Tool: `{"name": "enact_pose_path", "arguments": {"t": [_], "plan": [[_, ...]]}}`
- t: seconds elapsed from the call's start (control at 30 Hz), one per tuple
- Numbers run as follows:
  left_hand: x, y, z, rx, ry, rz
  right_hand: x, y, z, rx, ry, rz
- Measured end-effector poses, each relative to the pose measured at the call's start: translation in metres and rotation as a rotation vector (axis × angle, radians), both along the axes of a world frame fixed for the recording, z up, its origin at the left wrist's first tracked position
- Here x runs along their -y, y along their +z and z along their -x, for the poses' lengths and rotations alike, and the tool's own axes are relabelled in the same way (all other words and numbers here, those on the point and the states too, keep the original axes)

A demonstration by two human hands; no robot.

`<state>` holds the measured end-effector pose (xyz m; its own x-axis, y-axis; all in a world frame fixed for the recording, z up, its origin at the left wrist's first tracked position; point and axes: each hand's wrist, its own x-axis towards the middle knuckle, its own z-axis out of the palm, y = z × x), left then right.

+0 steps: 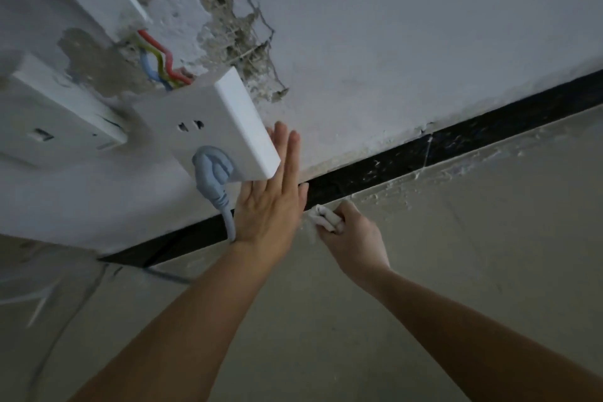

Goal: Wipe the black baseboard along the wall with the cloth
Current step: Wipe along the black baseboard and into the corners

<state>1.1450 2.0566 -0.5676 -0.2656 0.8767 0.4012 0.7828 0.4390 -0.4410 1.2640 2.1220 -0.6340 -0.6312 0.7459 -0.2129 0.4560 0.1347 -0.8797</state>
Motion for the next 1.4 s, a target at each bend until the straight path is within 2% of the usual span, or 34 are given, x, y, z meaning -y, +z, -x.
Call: {"name": "enact_pose_path", "arguments": {"t": [0.07,0.17,0.43,0.67,0.73,0.8,0.9,0.97,1.03,1.3,1.4], "plan": [[-0.005,0.001,0.011,-0.027,0.063,-0.026,0.009,0.003,0.011,-0.02,-0.029,0.041],[-0.01,-0.005,0.021,-0.013,0.044,-0.045,0.011,0.009,0.028,-0.053,-0.113,0.088],[-0.019,-0.019,0.032,-0.074,0.002,-0.128,-0.022,0.011,0.025,-0.067,-0.194,0.047],[-0.027,-0.022,0.025,-0.045,0.023,-0.133,-0.046,0.0,-0.004,-0.12,-0.658,0.191],[-0.031,-0.022,0.023,-0.055,0.038,-0.145,-0.038,-0.002,-0.009,-0.118,-0.576,0.181],[-0.033,-0.022,0.022,-0.044,0.038,-0.158,-0.024,-0.006,-0.004,-0.082,-0.405,0.19],[-0.034,-0.022,0.021,-0.021,0.026,-0.172,-0.008,-0.013,0.018,-0.091,-0.294,0.3],[-0.036,-0.022,0.021,-0.038,0.023,-0.159,-0.007,-0.015,0.031,-0.149,-0.408,0.419],[-0.037,-0.021,0.02,-0.054,0.011,-0.156,-0.015,-0.016,0.034,-0.189,-0.535,0.456],[-0.038,-0.021,0.019,-0.019,0.022,-0.154,-0.062,-0.019,0.006,-0.148,-0.715,0.315],[-0.037,-0.021,0.019,-0.024,0.023,-0.152,-0.082,-0.016,-0.006,-0.146,-0.883,0.292]]}}
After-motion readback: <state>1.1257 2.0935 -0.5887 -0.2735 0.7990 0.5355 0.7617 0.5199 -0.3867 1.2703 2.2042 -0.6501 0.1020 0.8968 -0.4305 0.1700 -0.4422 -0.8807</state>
